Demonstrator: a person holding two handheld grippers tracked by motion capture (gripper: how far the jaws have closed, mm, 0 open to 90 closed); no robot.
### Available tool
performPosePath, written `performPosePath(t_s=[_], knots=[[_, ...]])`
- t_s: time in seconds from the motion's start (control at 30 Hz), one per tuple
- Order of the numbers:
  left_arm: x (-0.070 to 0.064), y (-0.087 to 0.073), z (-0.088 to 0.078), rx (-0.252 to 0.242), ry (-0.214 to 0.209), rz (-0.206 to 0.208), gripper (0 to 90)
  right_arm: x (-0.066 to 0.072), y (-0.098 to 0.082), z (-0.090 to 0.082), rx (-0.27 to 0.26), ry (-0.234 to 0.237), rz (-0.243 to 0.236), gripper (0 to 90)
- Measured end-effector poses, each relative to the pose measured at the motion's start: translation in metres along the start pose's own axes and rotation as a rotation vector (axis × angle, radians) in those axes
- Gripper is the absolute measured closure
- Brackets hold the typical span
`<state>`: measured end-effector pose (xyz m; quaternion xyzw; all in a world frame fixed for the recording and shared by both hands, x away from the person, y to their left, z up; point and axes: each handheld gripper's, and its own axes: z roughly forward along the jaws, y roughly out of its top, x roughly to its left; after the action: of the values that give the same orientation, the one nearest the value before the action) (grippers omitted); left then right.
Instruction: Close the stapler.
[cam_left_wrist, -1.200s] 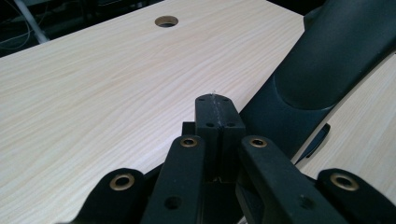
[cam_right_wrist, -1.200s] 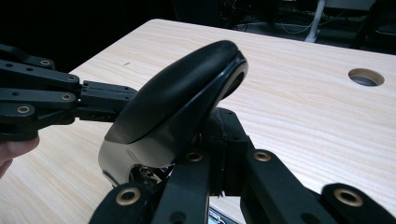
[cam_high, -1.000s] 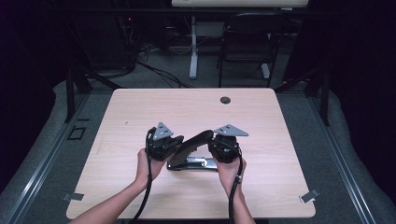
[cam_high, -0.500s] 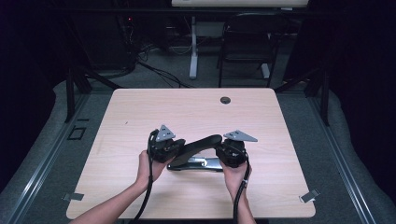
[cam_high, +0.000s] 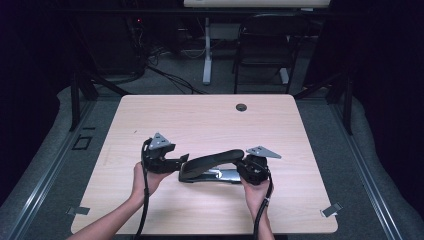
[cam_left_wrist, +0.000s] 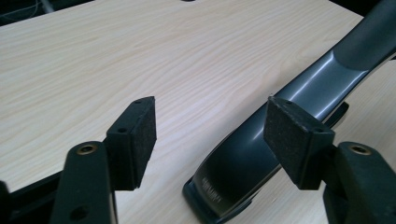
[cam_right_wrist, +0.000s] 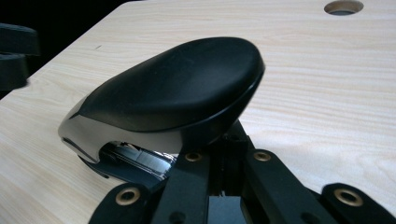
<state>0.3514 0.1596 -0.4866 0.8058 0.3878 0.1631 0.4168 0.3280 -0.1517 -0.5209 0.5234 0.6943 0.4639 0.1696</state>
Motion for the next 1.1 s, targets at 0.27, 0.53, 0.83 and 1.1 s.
performPosePath(t_s=[0.27,0.53,0.83,1.1], knots=[[0.017,-0.019,-0.008,0.046,0.016,-0.04,32.4,-0.01,-0.007,0.002,0.018,-0.012,0.028,90.0],[0.026,-0.026,-0.016,0.054,0.028,-0.051,30.5,-0.022,-0.021,0.007,0.037,-0.021,0.067,89.8],[0.026,-0.03,-0.017,0.047,0.035,-0.044,29.2,-0.026,-0.027,0.01,0.066,-0.028,0.067,88.7],[0.029,-0.032,-0.023,0.035,0.04,-0.048,23.2,-0.027,-0.029,0.005,0.084,-0.048,0.052,90.0]])
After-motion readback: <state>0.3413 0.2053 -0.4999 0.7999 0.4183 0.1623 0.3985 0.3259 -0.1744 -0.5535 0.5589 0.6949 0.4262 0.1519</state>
